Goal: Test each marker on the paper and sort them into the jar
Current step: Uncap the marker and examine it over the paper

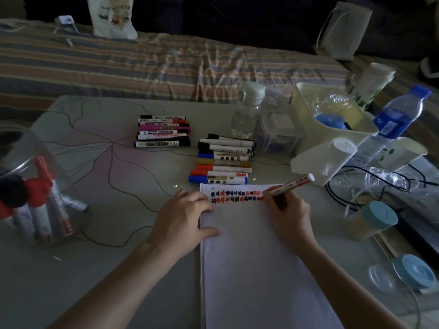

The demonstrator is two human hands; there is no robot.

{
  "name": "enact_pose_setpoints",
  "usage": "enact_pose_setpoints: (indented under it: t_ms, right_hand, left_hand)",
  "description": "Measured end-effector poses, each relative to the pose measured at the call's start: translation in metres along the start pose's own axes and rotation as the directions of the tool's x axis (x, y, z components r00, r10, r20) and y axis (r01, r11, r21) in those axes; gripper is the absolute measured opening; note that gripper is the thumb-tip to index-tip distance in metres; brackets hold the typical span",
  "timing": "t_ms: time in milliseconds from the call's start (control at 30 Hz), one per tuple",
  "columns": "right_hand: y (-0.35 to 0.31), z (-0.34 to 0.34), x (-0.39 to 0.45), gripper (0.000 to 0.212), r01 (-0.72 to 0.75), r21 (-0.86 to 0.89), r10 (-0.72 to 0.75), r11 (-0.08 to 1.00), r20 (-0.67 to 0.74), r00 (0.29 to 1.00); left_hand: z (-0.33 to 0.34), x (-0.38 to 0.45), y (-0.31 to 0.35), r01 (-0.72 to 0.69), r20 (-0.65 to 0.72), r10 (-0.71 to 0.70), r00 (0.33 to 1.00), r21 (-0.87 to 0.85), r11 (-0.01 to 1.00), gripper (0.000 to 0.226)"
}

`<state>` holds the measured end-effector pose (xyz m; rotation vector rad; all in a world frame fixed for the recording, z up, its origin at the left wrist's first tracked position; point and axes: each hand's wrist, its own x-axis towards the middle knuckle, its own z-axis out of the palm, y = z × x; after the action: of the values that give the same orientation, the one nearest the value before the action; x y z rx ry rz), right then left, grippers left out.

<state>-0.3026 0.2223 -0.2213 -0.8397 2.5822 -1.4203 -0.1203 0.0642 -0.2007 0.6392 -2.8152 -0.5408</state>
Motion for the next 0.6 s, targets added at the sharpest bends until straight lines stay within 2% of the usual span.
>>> enact_pose_setpoints:
  t_ms: [600]
  right_hand:
    - [-0.0032, 0.0007, 0.001, 0.019, -0.019, 0.023, 0.02, 1.0, -0.018, 1.0]
  left_hand:
    - [-0.0032, 0.0009, 0.0037, 0.0, 0.026, -0.001, 1.0, 0.026, 1.0, 0.059]
